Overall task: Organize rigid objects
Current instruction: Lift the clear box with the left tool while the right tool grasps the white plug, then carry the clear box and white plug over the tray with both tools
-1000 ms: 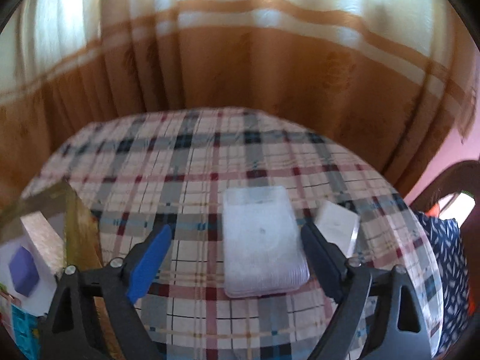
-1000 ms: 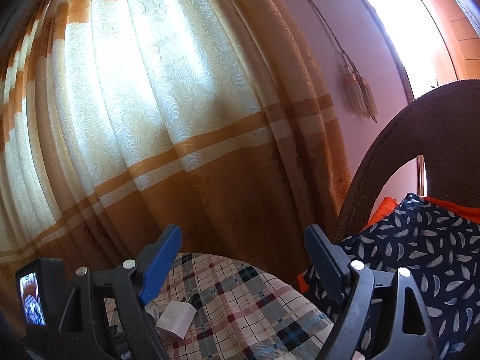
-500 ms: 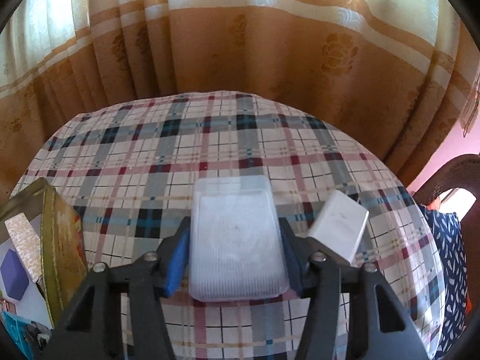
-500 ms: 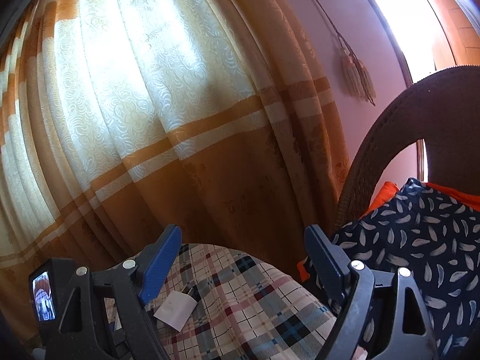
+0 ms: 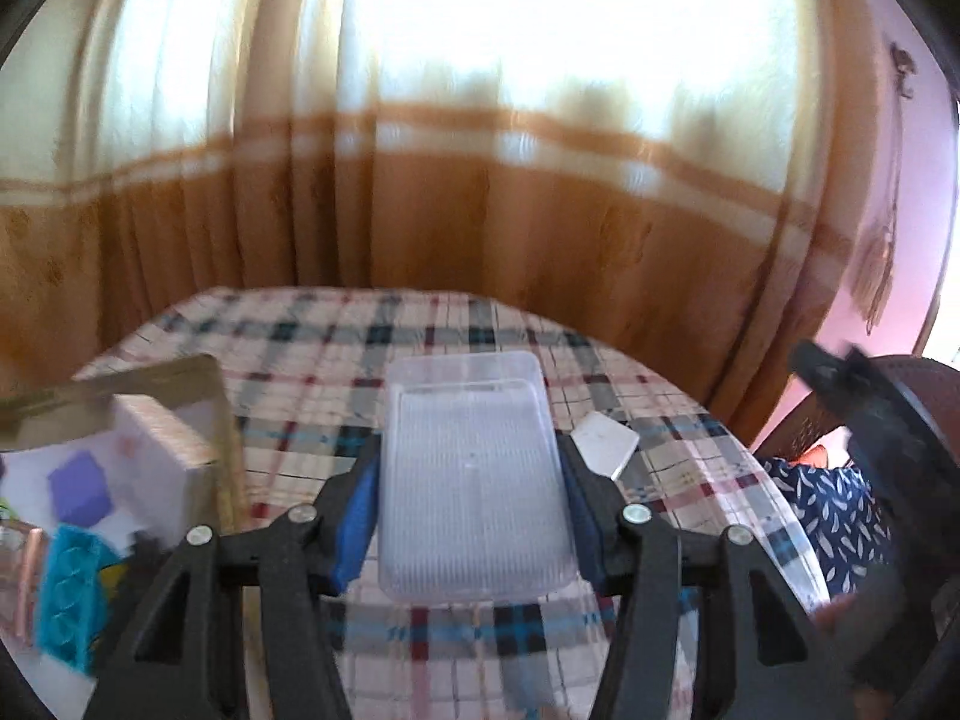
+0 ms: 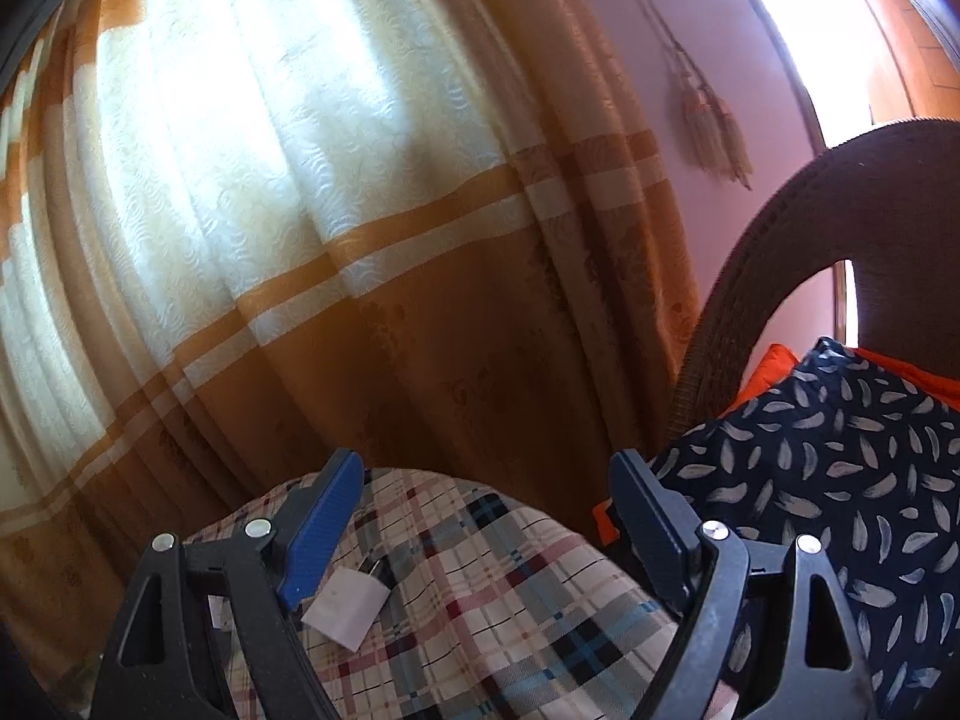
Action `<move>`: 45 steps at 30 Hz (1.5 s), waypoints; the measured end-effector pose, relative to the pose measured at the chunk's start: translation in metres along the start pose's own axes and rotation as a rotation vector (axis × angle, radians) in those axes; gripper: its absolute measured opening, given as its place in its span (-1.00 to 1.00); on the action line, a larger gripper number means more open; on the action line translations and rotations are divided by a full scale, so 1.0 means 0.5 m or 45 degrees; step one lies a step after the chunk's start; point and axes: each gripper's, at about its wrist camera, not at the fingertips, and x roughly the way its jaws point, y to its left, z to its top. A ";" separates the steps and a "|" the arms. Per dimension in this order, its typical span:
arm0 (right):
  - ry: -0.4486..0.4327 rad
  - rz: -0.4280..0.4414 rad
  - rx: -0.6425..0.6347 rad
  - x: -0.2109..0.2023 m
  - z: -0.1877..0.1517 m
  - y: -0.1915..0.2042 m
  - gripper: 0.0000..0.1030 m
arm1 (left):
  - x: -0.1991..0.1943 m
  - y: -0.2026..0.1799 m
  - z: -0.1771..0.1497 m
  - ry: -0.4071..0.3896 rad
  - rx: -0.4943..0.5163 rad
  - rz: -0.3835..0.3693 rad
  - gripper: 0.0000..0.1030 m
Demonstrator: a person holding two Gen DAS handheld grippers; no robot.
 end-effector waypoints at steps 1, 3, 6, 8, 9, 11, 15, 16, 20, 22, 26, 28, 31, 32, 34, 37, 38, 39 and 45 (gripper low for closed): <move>0.011 0.020 -0.033 0.002 -0.002 0.011 0.67 | -0.008 -0.001 -0.002 -0.015 0.015 -0.001 0.06; 0.041 0.056 -0.082 0.008 -0.005 0.030 0.67 | -0.032 0.003 -0.006 -0.064 0.042 -0.002 0.06; 0.164 0.135 -0.164 0.035 -0.015 0.062 0.67 | -0.071 0.011 -0.010 -0.129 0.066 -0.005 0.06; 0.243 0.167 -0.214 0.052 -0.023 0.081 0.66 | -0.097 0.027 -0.011 -0.189 0.064 0.001 0.06; 0.273 0.179 -0.241 0.059 -0.027 0.090 0.65 | -0.112 0.032 -0.013 -0.214 0.061 0.009 0.06; 0.335 0.188 -0.295 0.078 -0.035 0.113 0.60 | -0.130 0.049 -0.012 -0.254 0.047 0.025 0.06; 0.503 0.156 -0.328 0.129 -0.063 0.145 0.26 | -0.150 0.075 -0.010 -0.318 0.039 0.062 0.06; 0.536 0.149 -0.325 0.138 -0.068 0.148 0.20 | -0.154 0.083 -0.008 -0.335 0.035 0.073 0.06; 0.611 0.110 -0.301 0.170 -0.082 0.164 0.16 | -0.158 0.092 -0.013 -0.361 0.039 0.096 0.06; 0.640 0.086 -0.340 0.183 -0.090 0.182 0.16 | -0.157 0.099 -0.013 -0.361 0.035 0.100 0.06; 0.652 0.056 -0.444 0.191 -0.099 0.212 -0.06 | -0.156 0.112 -0.013 -0.362 0.013 0.096 0.06; 0.654 0.024 -0.524 0.194 -0.105 0.228 -0.21 | -0.152 0.120 -0.010 -0.352 -0.007 0.092 0.06; 0.658 0.021 -0.577 0.191 -0.107 0.233 -0.22 | -0.146 0.128 -0.012 -0.324 -0.024 0.092 0.06; 0.659 0.026 -0.584 0.189 -0.108 0.233 -0.22 | -0.148 0.129 -0.017 -0.318 -0.028 0.091 0.06; 0.661 0.039 -0.601 0.179 -0.111 0.233 -0.22 | -0.146 0.131 -0.018 -0.311 -0.039 0.085 0.06; 0.628 0.060 -0.631 0.149 -0.114 0.238 -0.22 | -0.147 0.129 -0.019 -0.317 -0.036 0.089 0.06; 0.589 0.061 -0.638 0.137 -0.112 0.242 -0.22 | -0.147 0.127 -0.018 -0.317 -0.032 0.089 0.06; 0.512 0.058 -0.650 0.111 -0.107 0.246 -0.22 | -0.147 0.126 -0.018 -0.316 -0.029 0.090 0.06; 0.260 0.087 -0.634 0.014 -0.096 0.242 -0.22 | -0.148 0.118 -0.022 -0.323 0.002 0.108 0.06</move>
